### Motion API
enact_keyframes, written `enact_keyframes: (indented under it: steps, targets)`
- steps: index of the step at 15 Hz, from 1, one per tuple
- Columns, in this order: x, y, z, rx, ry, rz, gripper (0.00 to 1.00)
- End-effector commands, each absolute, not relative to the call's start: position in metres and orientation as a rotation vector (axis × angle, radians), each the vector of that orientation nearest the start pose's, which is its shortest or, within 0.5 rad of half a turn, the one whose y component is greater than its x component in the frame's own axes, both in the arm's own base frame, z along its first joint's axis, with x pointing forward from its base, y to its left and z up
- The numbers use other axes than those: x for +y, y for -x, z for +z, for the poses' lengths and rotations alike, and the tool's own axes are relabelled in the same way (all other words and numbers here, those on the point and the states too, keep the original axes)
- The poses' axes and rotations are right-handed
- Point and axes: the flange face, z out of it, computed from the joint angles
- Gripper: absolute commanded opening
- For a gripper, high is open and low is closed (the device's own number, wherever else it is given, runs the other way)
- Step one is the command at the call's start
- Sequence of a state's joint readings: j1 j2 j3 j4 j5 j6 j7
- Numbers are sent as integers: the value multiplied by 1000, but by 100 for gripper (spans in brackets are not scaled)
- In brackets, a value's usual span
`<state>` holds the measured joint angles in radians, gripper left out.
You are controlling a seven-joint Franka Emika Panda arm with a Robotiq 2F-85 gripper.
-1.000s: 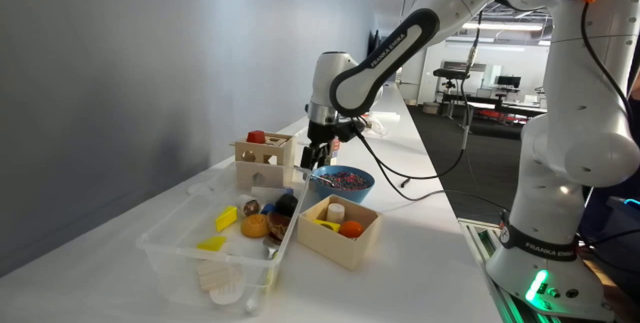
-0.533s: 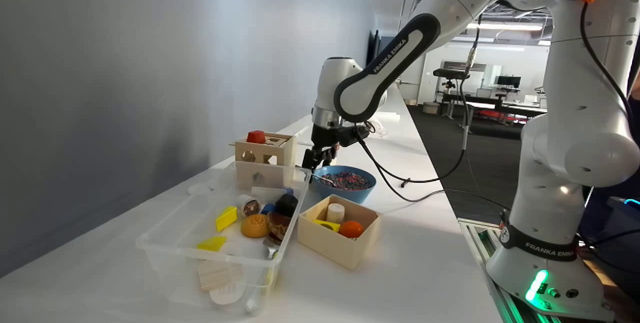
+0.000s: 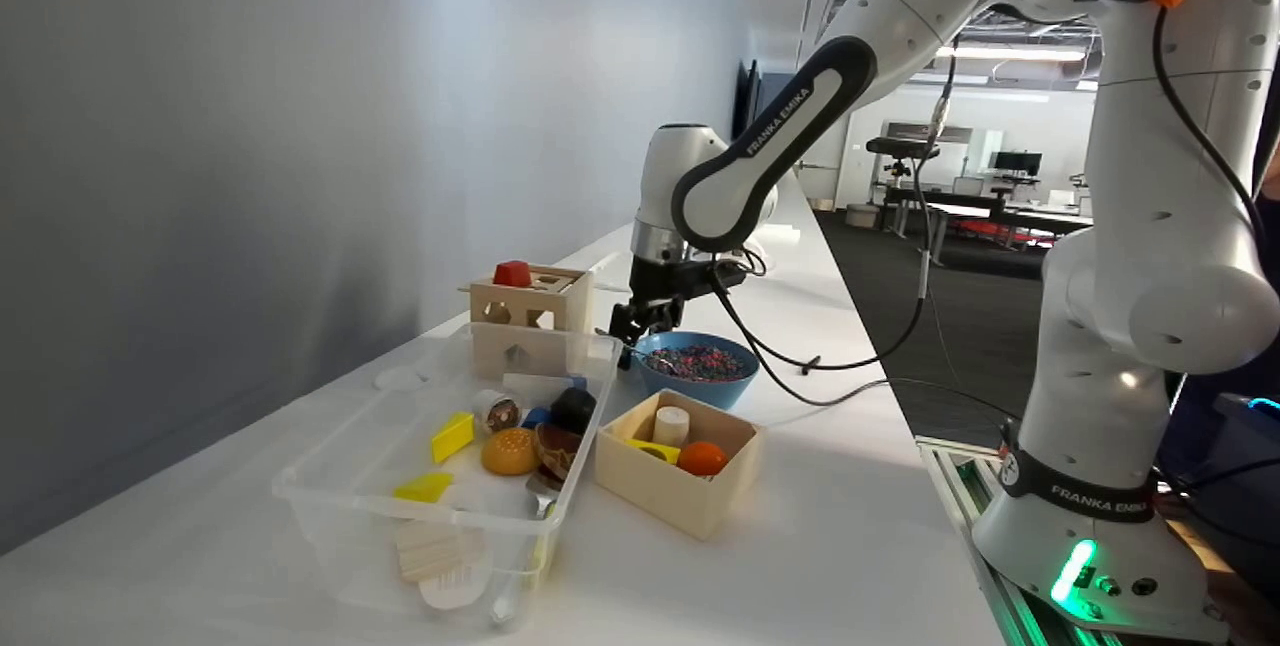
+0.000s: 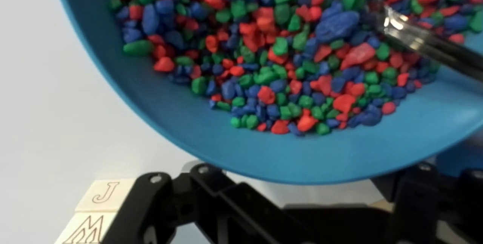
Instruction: Place the small wooden square block on top of the stacked blocks.
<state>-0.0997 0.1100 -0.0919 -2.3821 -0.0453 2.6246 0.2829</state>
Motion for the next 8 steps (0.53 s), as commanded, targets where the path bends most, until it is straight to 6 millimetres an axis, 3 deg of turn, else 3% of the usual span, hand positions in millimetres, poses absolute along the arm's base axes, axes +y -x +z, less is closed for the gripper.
enact_keyframes:
  steps: [1,8]
  targets:
    - [-102,-506,280,748,3068,-229,64]
    - [-102,-507,284,765,3065,-261,16]
